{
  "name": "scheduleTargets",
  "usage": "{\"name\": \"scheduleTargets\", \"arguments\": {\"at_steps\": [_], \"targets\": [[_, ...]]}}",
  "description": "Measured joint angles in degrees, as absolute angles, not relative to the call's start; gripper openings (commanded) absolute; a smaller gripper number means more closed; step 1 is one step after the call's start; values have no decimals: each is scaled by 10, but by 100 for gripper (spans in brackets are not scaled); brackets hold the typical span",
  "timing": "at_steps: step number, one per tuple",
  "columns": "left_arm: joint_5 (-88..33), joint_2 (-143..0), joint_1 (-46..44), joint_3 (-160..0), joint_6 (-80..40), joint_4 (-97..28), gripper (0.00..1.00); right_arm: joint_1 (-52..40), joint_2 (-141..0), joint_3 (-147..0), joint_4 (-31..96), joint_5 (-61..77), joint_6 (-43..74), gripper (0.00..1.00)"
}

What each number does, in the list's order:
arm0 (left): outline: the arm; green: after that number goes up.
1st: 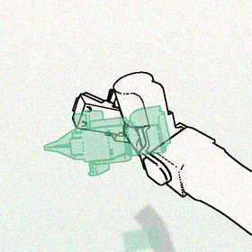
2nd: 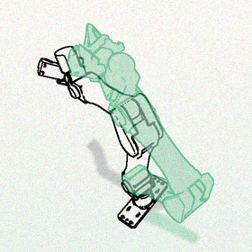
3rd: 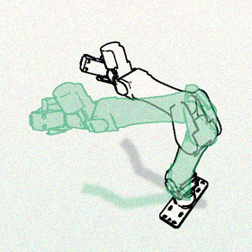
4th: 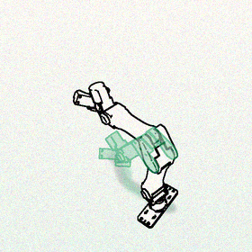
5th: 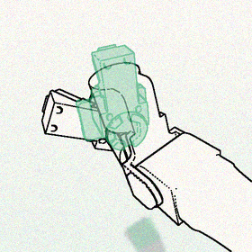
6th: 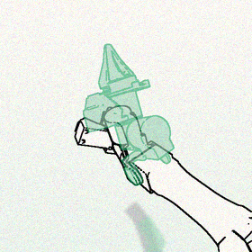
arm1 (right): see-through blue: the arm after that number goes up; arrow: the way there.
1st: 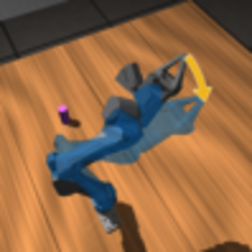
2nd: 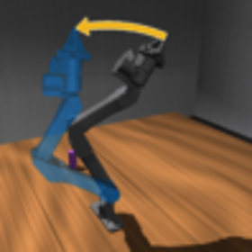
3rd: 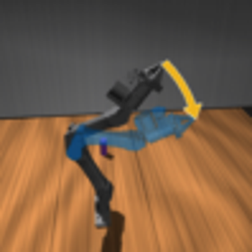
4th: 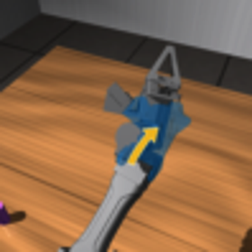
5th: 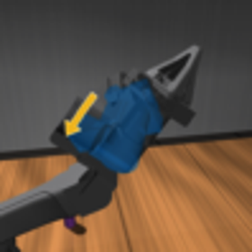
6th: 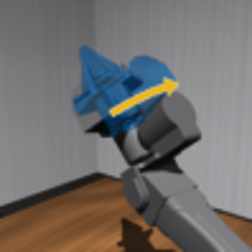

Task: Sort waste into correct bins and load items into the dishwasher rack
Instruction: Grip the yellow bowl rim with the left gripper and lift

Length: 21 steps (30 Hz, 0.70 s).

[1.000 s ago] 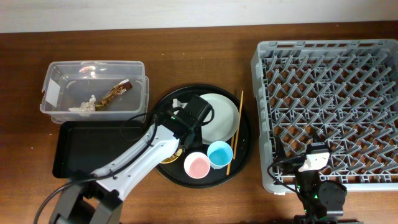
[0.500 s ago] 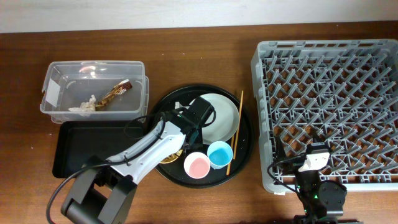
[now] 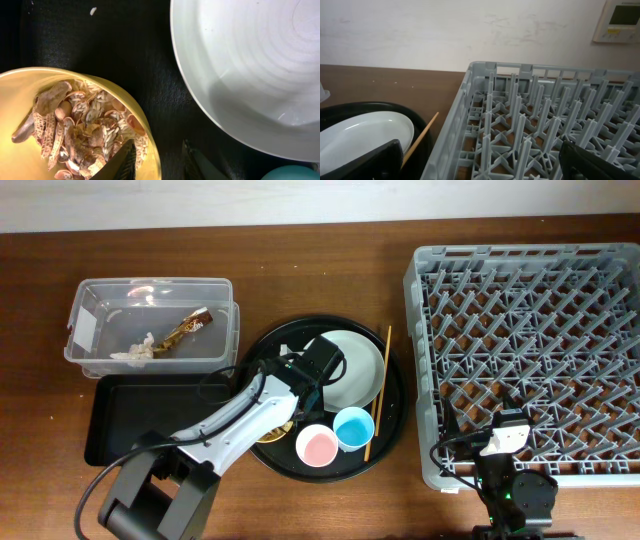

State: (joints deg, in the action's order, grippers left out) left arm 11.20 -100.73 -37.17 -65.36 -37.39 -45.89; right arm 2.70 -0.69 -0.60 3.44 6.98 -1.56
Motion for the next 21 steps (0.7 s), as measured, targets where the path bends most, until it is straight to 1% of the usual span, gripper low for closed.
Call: {"name": "scheduleTargets", "arguments": {"at_steps": [12, 13, 21], "targets": [[112, -1007, -372, -654, -374, -469, 30, 27, -7, -6, 34, 70, -15, 98], [112, -1007, -372, -654, -374, -469, 25, 27, -7, -6, 34, 70, -16, 98], [123, -1007, -372, -654, -376, -460, 22, 27, -7, -6, 34, 70, -15, 98]]}}
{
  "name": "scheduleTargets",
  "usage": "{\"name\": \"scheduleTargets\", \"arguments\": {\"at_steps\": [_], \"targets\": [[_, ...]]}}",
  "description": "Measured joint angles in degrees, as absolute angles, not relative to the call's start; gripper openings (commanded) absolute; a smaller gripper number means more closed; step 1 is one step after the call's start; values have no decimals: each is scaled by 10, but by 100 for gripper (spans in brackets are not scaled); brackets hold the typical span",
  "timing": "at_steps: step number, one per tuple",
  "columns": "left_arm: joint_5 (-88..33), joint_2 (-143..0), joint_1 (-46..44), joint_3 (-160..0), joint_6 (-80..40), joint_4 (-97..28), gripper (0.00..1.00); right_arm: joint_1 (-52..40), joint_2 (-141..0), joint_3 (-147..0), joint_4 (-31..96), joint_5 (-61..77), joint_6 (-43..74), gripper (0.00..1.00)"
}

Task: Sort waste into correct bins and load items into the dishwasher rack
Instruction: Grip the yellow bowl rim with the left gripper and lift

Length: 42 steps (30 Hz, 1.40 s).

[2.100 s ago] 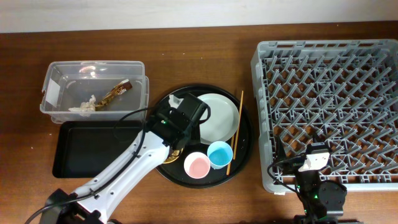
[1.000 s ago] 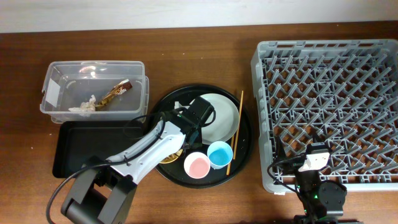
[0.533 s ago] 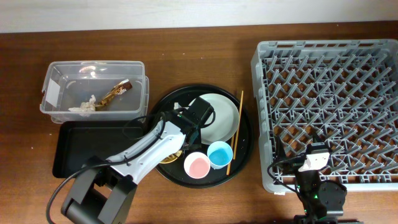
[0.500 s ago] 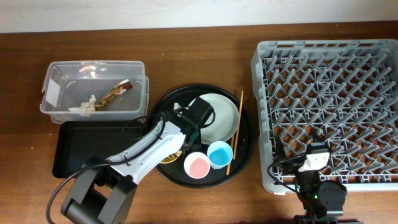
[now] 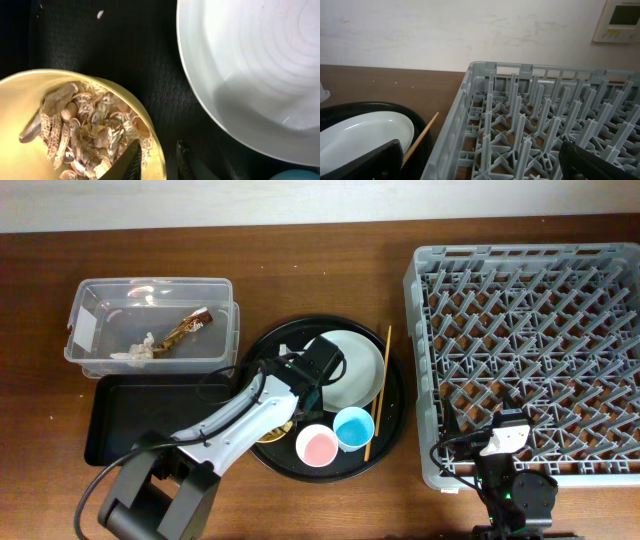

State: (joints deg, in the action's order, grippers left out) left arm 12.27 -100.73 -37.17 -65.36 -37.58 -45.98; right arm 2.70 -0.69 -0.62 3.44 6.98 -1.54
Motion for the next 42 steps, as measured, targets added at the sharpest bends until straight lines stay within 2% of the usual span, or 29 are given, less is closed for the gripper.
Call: {"name": "scheduleTargets", "arguments": {"at_steps": [25, 29, 37, 42], "targets": [[125, -1007, -372, -650, -376, -438, 19, 27, -7, -6, 34, 70, -16, 98], [125, -1007, -372, -637, -376, -437, 14, 27, -7, -6, 34, 70, -15, 98], [125, -1007, -372, -631, -376, -427, 13, 27, -7, -6, 34, 70, -15, 98], [126, -1007, -372, -631, -376, -424, 6, 27, -7, -6, 34, 70, -15, 98]]}}
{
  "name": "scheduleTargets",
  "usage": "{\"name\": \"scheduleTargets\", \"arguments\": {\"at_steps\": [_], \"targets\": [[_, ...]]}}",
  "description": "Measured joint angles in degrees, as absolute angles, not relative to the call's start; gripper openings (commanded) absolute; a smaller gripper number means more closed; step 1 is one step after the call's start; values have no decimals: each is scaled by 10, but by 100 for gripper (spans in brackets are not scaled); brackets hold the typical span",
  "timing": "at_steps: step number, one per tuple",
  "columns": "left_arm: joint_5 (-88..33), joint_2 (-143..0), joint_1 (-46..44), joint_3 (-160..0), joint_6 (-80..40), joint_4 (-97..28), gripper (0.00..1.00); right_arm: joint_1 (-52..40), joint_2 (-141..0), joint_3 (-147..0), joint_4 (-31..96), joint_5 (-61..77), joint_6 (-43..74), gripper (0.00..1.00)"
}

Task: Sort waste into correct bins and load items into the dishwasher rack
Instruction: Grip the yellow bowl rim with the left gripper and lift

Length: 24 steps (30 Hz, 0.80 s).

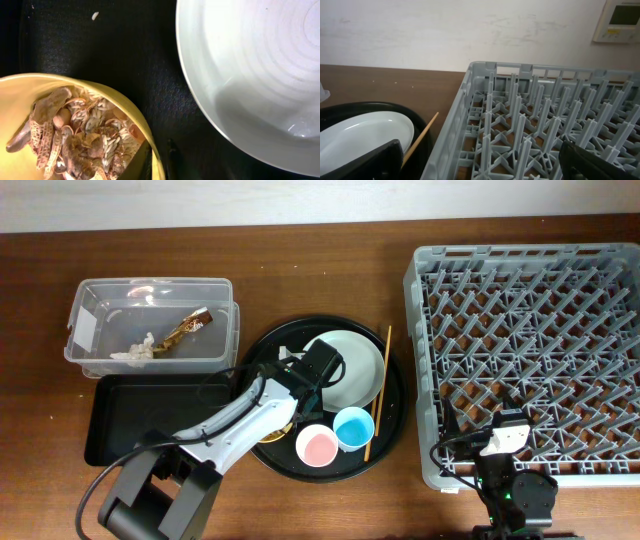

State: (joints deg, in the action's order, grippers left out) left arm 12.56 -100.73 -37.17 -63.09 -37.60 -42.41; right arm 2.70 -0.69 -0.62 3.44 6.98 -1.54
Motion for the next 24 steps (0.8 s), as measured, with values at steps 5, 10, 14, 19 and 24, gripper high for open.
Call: {"name": "scheduleTargets", "arguments": {"at_steps": [5, 10, 14, 19, 24], "targets": [[126, -1007, -372, -631, -378, -424, 1, 27, -7, -6, 34, 70, -16, 98], [130, -1007, -372, -631, -378, -425, 1, 27, -7, -6, 34, 70, -15, 98], [130, -1007, -372, -631, -378, -426, 1, 27, -7, -6, 34, 70, -16, 98], [131, -1007, -372, -655, -367, -467, 1, 27, -7, -6, 34, 70, -15, 98], [129, -1007, -372, -732, -355, -542, 1, 27, -7, -6, 34, 70, -15, 98]]}}
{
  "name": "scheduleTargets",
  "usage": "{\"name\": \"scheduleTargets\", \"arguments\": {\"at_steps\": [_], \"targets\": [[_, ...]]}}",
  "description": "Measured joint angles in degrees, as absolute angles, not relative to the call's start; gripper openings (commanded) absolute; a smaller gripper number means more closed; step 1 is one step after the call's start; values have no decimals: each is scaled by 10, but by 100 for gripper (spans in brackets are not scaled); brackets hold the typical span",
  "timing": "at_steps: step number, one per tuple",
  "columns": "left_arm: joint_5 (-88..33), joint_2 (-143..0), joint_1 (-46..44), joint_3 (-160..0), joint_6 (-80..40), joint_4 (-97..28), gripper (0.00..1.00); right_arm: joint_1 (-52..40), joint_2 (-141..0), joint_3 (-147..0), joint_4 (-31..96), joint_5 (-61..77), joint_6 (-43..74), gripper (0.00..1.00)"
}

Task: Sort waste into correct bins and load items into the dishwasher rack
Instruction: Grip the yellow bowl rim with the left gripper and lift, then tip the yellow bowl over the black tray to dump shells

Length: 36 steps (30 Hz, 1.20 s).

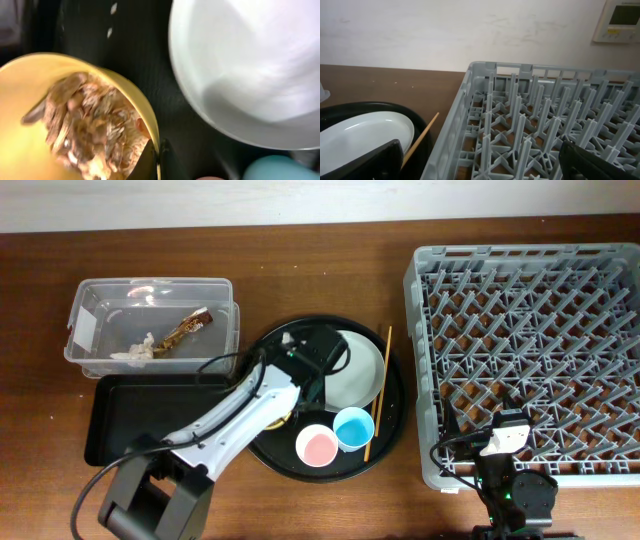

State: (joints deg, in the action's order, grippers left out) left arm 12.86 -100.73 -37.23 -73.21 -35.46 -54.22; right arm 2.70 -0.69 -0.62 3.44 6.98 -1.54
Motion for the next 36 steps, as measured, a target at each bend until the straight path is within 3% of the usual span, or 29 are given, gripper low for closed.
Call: {"name": "scheduleTargets", "arguments": {"at_steps": [14, 36], "targets": [[93, -1007, -340, -899, -268, -709, 0, 27, -7, -6, 34, 70, -15, 98], [-227, -936, 152, -879, -57, -708, 1, 27, -7, -6, 34, 70, -16, 98]]}}
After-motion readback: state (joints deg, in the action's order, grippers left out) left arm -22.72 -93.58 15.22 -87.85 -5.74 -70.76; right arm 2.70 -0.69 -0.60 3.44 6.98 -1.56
